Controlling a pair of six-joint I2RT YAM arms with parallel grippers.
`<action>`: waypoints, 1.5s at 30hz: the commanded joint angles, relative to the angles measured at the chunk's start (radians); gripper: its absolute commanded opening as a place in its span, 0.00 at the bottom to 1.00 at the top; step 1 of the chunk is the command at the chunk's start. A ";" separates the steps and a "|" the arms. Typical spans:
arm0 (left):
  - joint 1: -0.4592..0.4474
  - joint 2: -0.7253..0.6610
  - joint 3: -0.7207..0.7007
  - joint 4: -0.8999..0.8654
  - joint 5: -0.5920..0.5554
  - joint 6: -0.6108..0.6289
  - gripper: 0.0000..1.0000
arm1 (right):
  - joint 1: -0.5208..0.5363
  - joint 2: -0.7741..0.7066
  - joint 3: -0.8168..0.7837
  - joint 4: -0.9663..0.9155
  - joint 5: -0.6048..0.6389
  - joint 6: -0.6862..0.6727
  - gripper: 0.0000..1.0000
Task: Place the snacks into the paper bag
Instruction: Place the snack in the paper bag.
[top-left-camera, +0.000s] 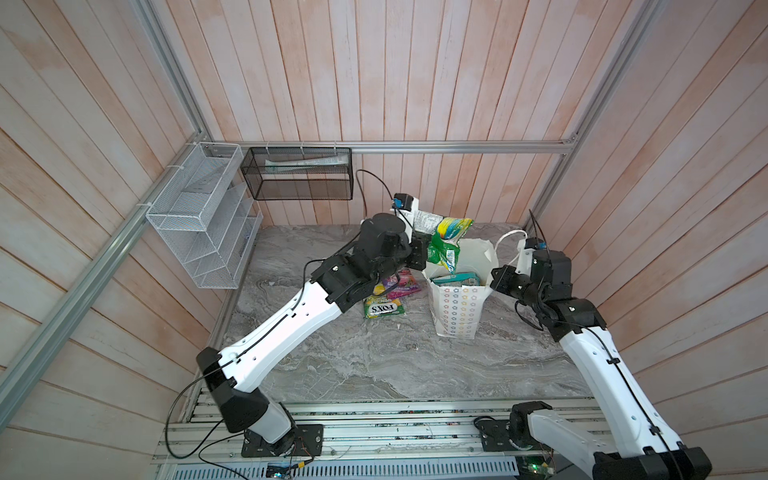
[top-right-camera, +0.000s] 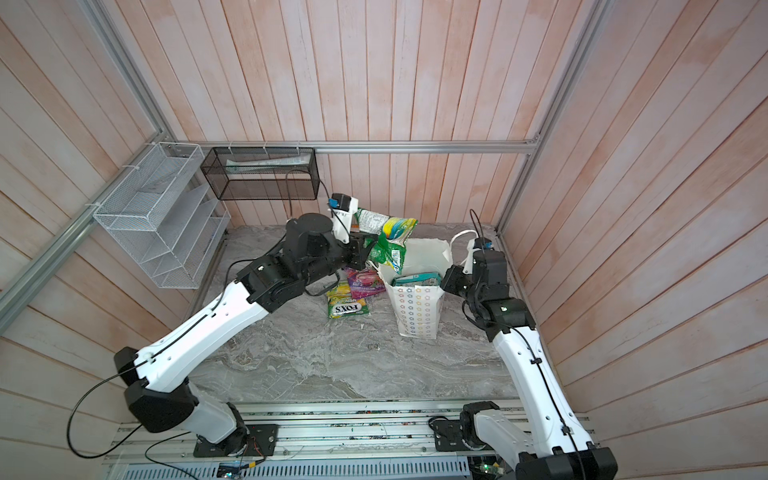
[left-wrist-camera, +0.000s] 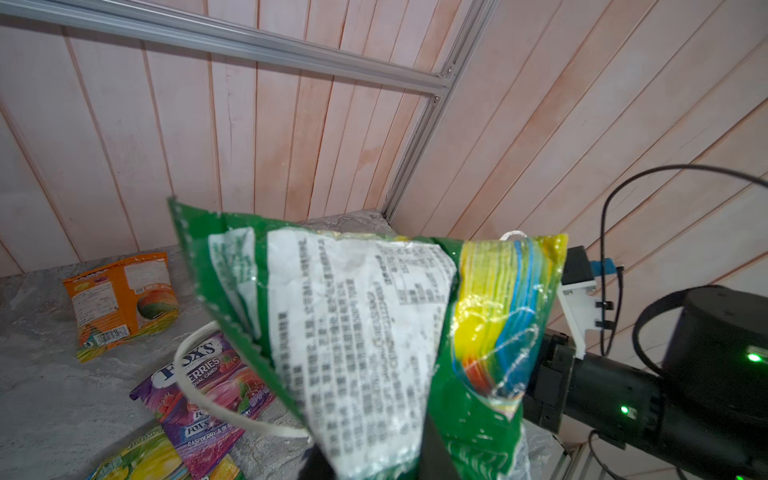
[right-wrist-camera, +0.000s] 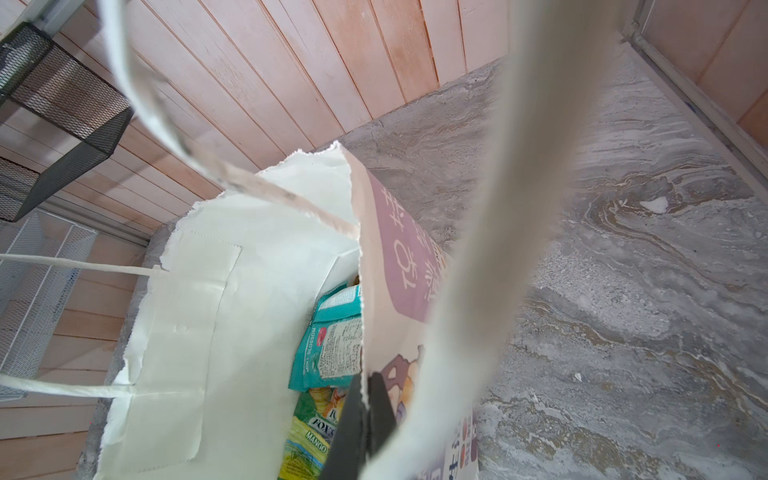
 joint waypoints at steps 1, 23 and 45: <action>-0.021 0.100 0.127 -0.040 -0.026 0.073 0.22 | -0.003 -0.034 -0.014 0.041 0.013 -0.012 0.00; -0.073 0.509 0.472 -0.217 -0.106 0.127 0.30 | -0.003 -0.071 -0.042 0.023 0.055 -0.022 0.00; -0.019 0.109 0.209 -0.093 -0.132 0.090 1.00 | -0.004 -0.075 -0.050 0.027 0.061 -0.027 0.00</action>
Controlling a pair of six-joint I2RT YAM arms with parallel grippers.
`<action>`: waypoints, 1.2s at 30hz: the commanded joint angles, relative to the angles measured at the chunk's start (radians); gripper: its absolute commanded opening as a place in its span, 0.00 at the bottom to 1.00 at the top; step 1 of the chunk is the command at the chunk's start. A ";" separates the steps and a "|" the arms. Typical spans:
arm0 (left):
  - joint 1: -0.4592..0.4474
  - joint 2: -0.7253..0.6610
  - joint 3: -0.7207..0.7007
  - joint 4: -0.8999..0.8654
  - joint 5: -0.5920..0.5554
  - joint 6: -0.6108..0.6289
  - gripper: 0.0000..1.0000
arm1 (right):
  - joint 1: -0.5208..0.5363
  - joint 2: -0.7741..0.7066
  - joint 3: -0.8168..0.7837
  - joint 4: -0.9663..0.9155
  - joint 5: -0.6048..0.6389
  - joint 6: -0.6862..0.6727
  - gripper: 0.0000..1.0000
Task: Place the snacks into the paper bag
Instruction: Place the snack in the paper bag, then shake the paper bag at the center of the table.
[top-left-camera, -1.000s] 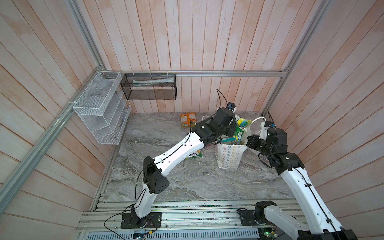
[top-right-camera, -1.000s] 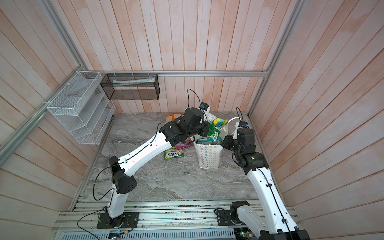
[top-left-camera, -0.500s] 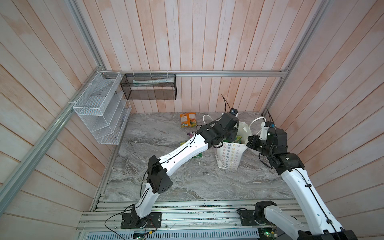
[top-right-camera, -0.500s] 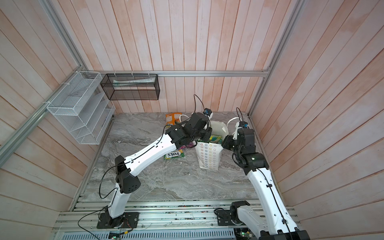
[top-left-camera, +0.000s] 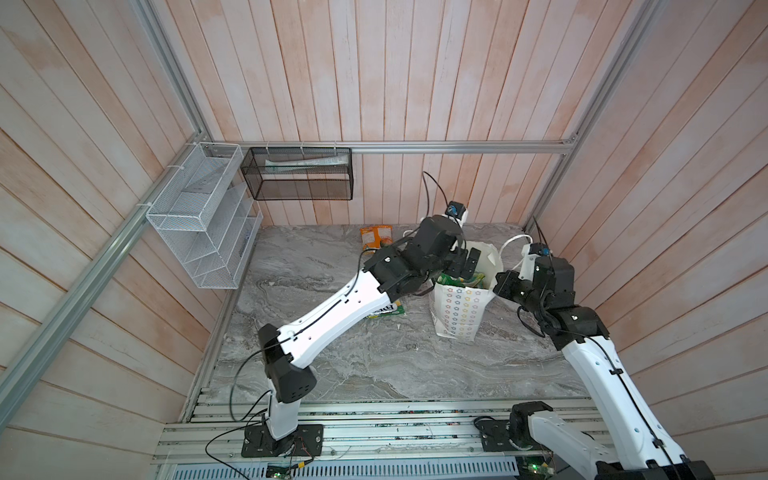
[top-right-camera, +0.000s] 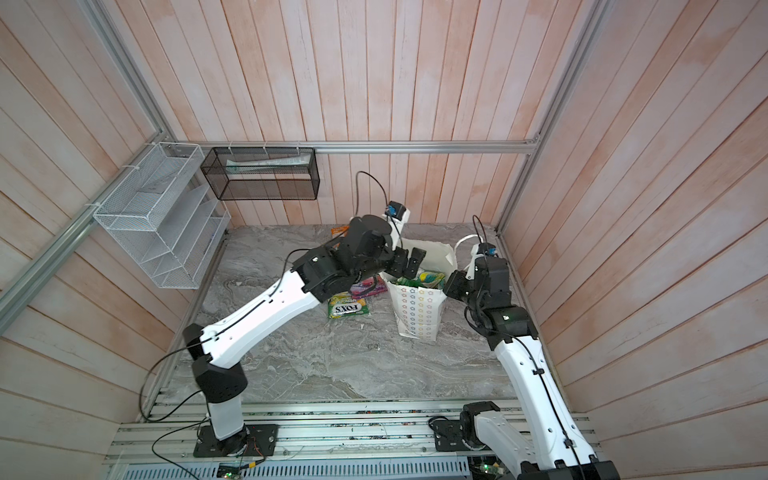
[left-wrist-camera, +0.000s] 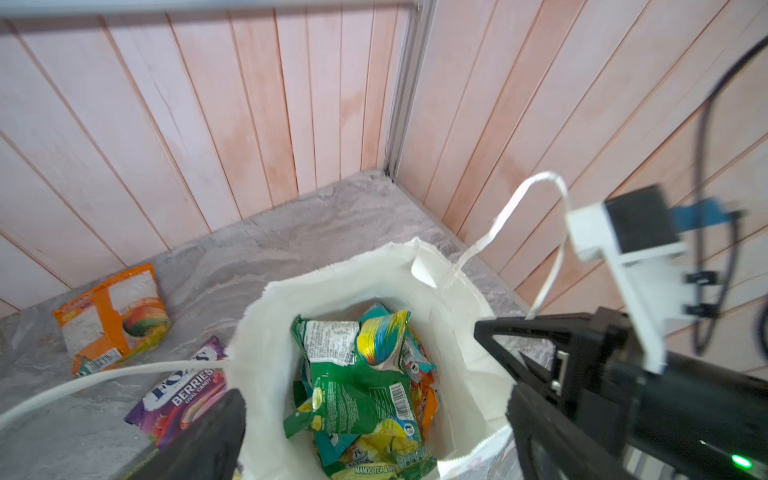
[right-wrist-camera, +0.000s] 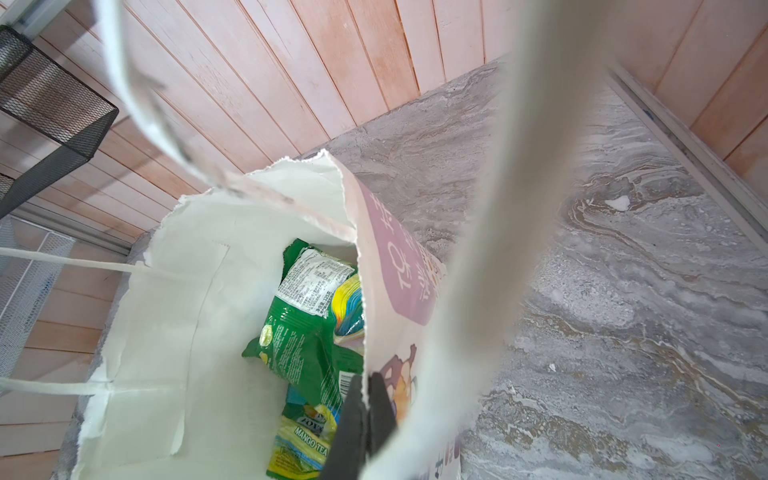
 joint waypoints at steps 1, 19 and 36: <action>0.103 -0.106 -0.093 0.080 -0.008 -0.059 1.00 | -0.004 -0.023 -0.005 0.027 0.010 -0.017 0.00; 0.348 -0.035 -0.219 0.114 0.343 -0.244 0.78 | -0.004 -0.028 0.001 0.021 0.014 -0.020 0.00; 0.321 -0.005 -0.035 0.111 0.524 -0.280 0.00 | -0.004 0.015 0.042 0.065 -0.025 0.011 0.00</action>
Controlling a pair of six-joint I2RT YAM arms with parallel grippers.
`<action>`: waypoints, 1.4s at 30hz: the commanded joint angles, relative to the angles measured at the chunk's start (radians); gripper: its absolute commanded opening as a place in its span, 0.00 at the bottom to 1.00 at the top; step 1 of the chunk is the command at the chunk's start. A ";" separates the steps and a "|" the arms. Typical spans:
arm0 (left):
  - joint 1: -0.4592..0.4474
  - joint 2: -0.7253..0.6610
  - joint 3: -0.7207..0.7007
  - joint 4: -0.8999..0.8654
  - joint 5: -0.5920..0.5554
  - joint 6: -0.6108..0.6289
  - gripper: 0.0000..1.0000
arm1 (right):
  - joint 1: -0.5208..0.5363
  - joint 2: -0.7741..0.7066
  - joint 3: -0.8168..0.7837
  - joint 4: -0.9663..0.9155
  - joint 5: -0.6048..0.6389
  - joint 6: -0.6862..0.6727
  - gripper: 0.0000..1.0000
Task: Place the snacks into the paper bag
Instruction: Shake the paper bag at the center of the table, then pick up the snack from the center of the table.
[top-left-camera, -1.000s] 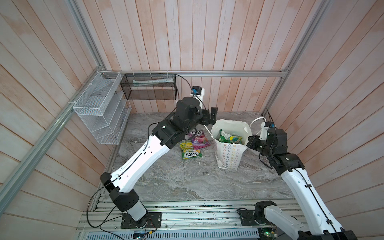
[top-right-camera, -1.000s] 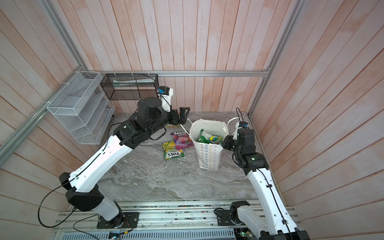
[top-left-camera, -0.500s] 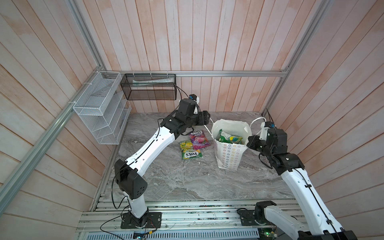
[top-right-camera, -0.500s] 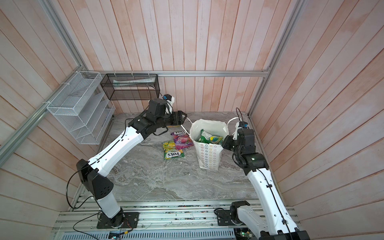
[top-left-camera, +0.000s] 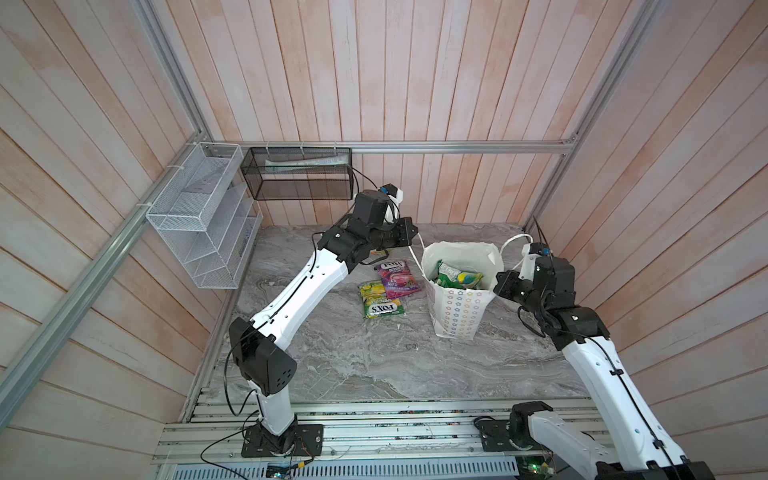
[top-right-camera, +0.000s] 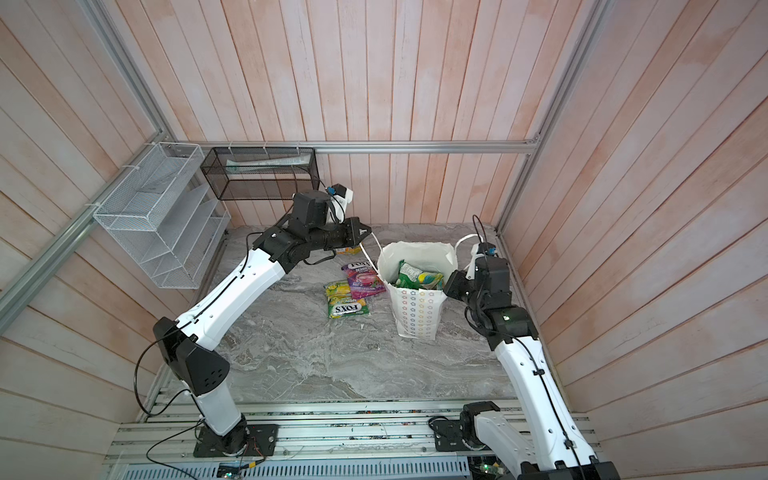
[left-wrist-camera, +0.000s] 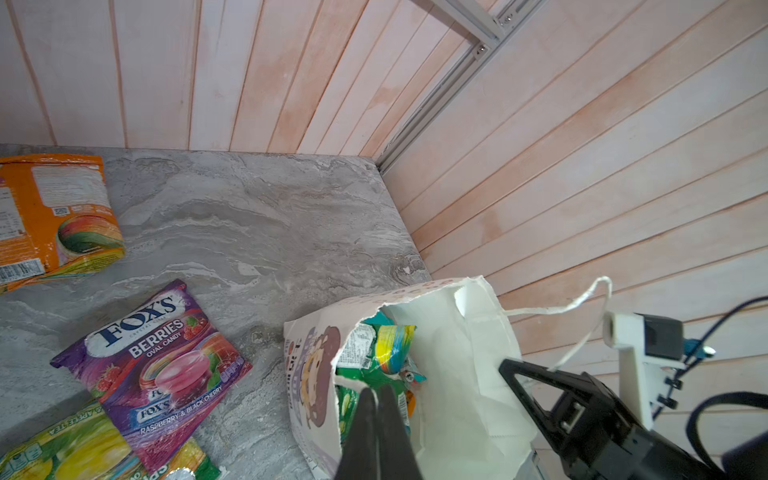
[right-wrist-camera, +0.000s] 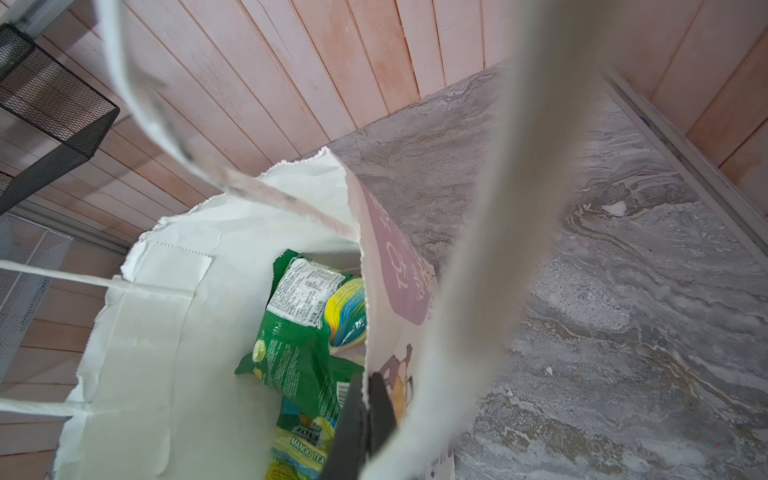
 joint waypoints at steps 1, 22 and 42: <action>-0.030 0.014 0.113 0.018 0.020 0.016 0.00 | -0.004 0.017 0.039 0.067 -0.025 0.020 0.00; -0.023 -0.147 -0.055 0.068 -0.021 0.109 1.00 | -0.004 0.000 -0.010 0.068 0.011 0.028 0.00; 0.250 -0.638 -0.934 0.274 0.025 -0.027 1.00 | -0.014 -0.022 -0.044 0.078 0.018 0.022 0.00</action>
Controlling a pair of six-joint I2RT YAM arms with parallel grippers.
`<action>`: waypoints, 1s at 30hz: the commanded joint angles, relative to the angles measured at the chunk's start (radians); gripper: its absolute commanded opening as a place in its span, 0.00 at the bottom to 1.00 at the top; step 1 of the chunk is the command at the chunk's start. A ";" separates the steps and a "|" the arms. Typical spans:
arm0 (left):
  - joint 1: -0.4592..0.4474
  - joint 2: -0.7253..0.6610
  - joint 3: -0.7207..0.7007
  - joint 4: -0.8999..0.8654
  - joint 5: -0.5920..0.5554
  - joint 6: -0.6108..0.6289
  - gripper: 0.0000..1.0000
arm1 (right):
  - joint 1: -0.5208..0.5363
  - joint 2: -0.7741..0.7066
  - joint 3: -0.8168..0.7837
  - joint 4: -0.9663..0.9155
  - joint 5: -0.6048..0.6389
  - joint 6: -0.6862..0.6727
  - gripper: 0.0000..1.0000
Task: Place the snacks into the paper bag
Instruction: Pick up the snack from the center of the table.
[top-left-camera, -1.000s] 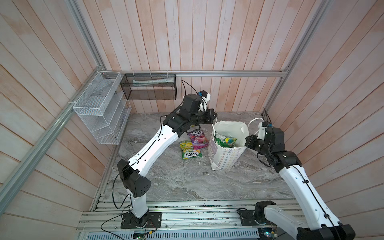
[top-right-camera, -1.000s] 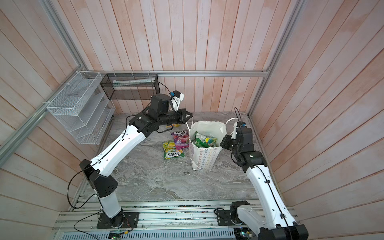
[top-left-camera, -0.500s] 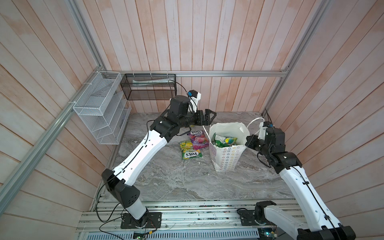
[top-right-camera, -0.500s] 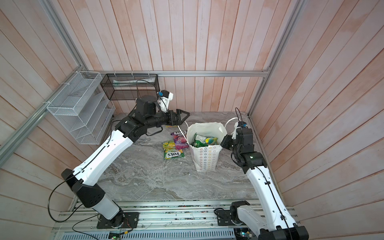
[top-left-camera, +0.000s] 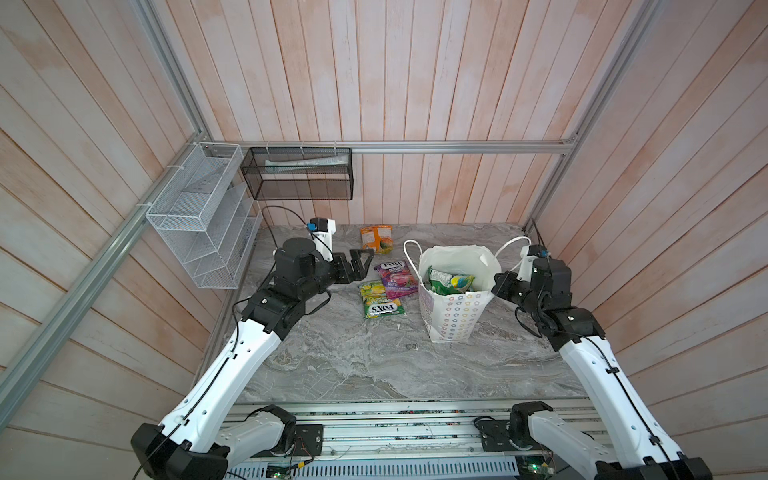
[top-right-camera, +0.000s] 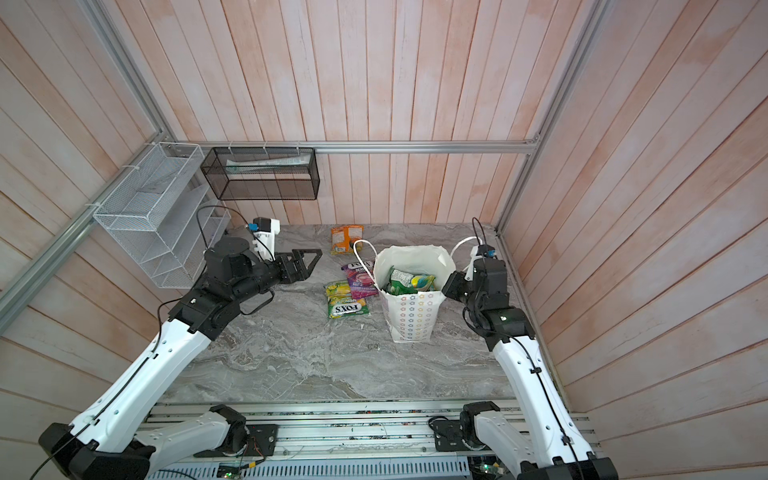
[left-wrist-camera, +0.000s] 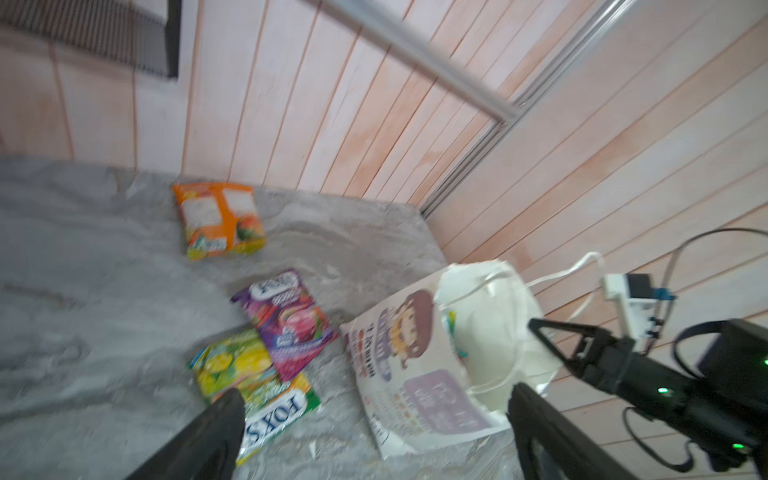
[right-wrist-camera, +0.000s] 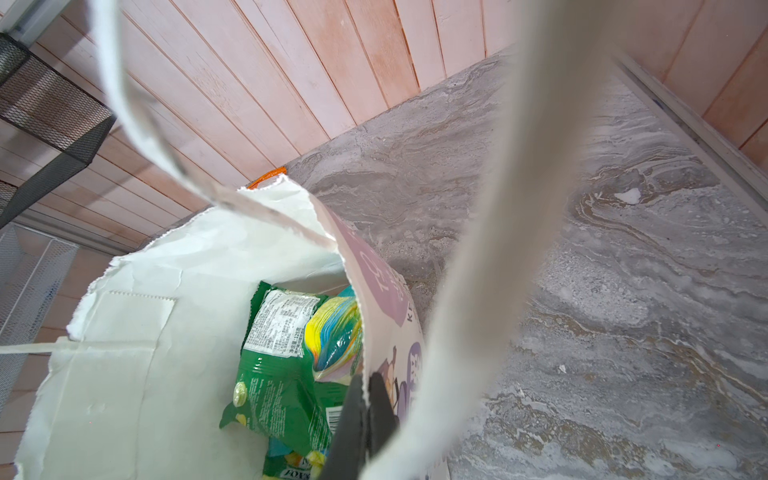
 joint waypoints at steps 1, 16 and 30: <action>0.046 0.037 -0.130 0.054 0.089 -0.061 1.00 | -0.009 -0.021 -0.005 0.035 0.018 -0.010 0.00; 0.081 0.487 -0.186 0.278 0.152 -0.062 0.95 | -0.011 -0.043 -0.001 0.017 0.008 -0.006 0.00; 0.069 0.676 -0.135 0.311 0.213 -0.057 0.81 | -0.010 -0.043 0.001 0.009 0.007 -0.006 0.00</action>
